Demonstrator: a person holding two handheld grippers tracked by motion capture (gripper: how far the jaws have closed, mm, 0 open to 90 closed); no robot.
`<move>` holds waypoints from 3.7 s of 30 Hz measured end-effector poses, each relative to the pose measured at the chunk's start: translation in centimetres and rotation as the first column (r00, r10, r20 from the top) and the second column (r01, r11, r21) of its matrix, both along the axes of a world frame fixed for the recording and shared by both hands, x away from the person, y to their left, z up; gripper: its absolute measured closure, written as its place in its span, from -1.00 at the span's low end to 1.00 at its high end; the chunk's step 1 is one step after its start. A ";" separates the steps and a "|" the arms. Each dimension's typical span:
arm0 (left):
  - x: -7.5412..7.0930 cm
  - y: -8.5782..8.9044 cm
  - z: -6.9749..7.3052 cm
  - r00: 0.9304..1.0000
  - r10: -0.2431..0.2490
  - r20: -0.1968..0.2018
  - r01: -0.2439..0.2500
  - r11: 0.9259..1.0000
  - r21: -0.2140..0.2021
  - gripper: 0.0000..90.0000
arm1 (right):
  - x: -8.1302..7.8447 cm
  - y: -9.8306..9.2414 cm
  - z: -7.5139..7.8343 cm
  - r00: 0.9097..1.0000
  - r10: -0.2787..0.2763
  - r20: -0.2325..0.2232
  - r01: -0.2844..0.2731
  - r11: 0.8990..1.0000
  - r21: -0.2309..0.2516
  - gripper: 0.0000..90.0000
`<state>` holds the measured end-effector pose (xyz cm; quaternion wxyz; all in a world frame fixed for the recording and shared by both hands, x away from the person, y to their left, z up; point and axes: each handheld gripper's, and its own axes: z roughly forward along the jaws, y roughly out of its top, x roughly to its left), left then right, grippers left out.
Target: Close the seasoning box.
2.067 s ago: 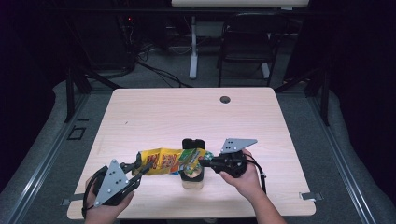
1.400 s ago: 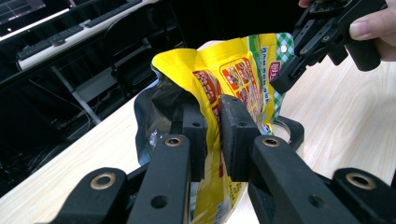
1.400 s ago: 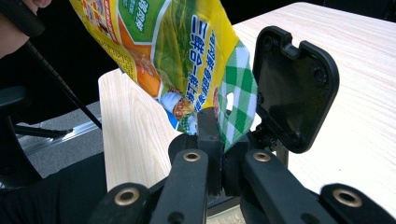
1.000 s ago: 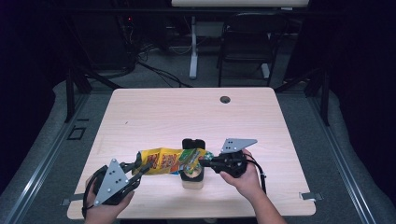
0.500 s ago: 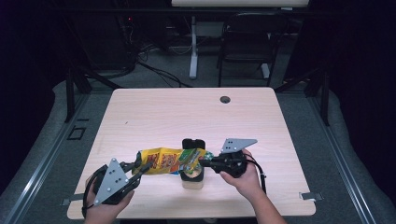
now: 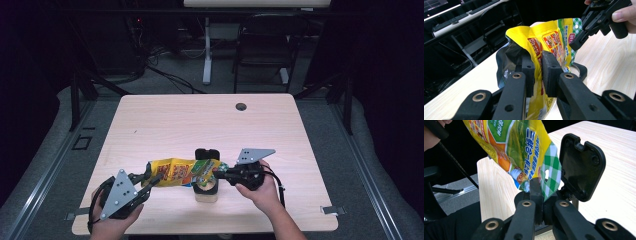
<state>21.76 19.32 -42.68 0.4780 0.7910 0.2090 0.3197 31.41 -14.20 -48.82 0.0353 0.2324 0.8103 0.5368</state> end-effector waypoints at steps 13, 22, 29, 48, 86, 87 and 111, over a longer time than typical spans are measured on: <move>0.0 0.0 0.0 1.000 0.000 -0.001 0.000 1.000 0.001 0.81 | 0.0 0.0 0.0 1.000 -0.001 -0.001 0.001 1.000 0.000 0.99; 0.0 -0.1 0.0 1.000 0.000 0.001 0.000 1.000 0.000 0.81 | 0.0 0.0 -0.1 1.000 -0.002 -0.003 0.002 1.000 0.002 0.99; 0.1 -0.1 0.1 1.000 -0.001 0.001 0.001 1.000 0.001 0.81 | 0.0 -0.1 -0.1 1.000 -0.001 -0.006 0.001 1.000 0.005 1.00; 0.3 0.4 0.1 1.000 0.003 -0.007 -0.004 1.000 -0.027 0.81 | -0.3 -0.3 1.0 1.000 0.022 -0.007 -0.022 1.000 0.006 1.00; 0.4 0.3 -0.2 1.000 0.003 -0.014 -0.003 1.000 -0.021 0.81 | 0.0 -0.2 0.1 1.000 0.004 -0.007 -0.004 1.000 0.002 0.95; 0.4 0.3 -0.3 1.000 0.006 -0.013 -0.006 1.000 -0.022 0.81 | 0.0 -0.2 0.1 1.000 0.005 -0.008 -0.004 1.000 0.005 0.94; 0.4 1.3 -1.0 0.999 0.015 -0.046 -0.017 0.999 -0.045 0.81 | 0.4 0.0 -1.2 0.999 0.015 -0.048 -0.014 1.000 0.025 0.95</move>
